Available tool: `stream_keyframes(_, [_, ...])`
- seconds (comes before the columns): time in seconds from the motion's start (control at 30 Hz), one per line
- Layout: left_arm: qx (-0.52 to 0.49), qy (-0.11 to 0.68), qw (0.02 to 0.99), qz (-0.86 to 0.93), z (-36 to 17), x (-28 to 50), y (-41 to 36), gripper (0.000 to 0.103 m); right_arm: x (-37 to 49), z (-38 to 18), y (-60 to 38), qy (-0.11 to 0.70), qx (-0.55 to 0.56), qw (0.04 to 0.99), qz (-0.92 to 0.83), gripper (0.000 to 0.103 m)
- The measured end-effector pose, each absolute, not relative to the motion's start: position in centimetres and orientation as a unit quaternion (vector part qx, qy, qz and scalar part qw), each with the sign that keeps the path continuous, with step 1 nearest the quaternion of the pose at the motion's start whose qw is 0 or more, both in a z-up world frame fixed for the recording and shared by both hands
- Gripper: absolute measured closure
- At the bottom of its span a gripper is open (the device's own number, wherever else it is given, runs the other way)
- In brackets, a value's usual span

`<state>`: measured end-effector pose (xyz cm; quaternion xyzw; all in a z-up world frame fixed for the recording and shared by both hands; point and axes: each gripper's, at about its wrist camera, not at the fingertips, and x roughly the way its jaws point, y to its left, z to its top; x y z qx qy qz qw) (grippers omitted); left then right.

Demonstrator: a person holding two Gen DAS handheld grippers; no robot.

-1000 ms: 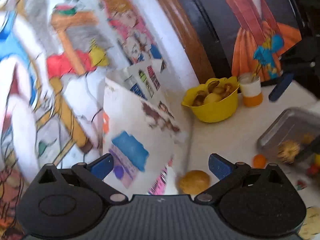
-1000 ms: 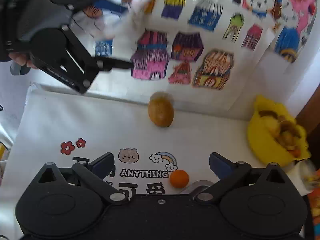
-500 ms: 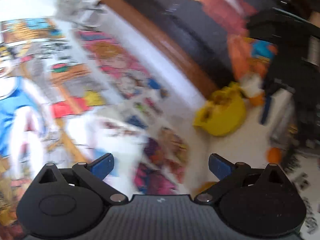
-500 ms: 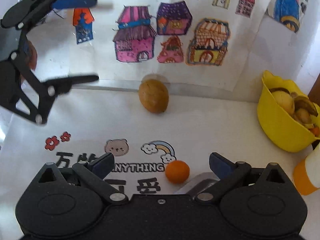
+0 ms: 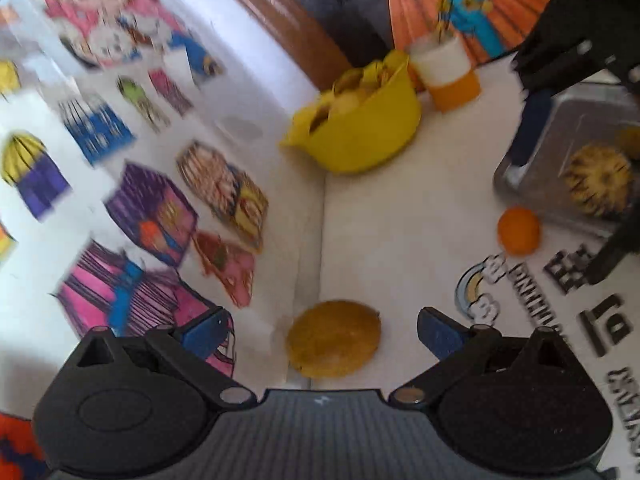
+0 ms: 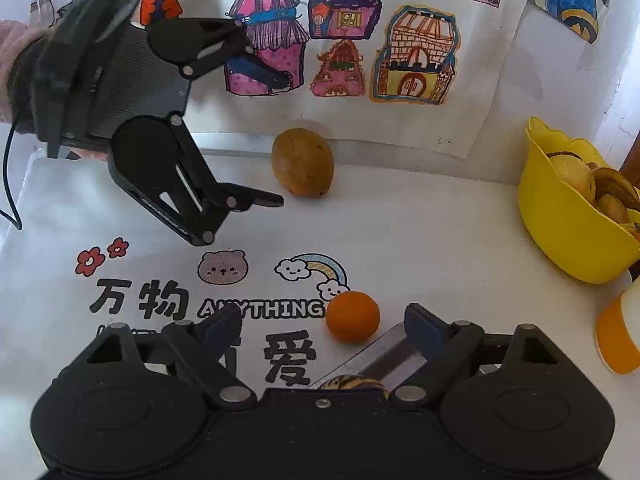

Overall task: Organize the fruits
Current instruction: 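Move both open tools back toward the remaining fruits on the mat, then grasp the large brown oval fruit with the left tool while the right tool grasps the orange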

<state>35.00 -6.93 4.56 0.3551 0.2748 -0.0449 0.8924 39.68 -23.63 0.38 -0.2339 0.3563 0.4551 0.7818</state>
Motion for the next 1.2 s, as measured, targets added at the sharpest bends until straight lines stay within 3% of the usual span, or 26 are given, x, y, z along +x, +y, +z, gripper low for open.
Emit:
stream_keyframes(0.17, [0.350, 0.296, 0.887, -0.060, 3.8, 36.0, -6.3, 0.001, 40.1, 0.2, -23.0, 0.362, -0.239, 0.782, 0.447, 0.027])
stream_keyframes(0.4, [0.358, 0.317, 0.875, -0.077, 3.3, 38.1, -6.7, 0.012, 40.5, -0.2, -22.8, 0.369, -0.243, 0.782, 0.440, 0.044])
stream_keyframes(0.87, [0.352, 0.360, 0.862, -0.055, 2.5, 40.4, -5.8, 0.033, 41.5, -0.4, -22.9, 0.370, -0.254, 0.789, 0.419, 0.056])
stream_keyframes(1.2, [0.361, 0.346, 0.864, -0.048, 1.8, 39.3, -6.0, 0.034, 41.3, -0.7, -21.7, 0.369, -0.287, 0.791, 0.394, 0.067])
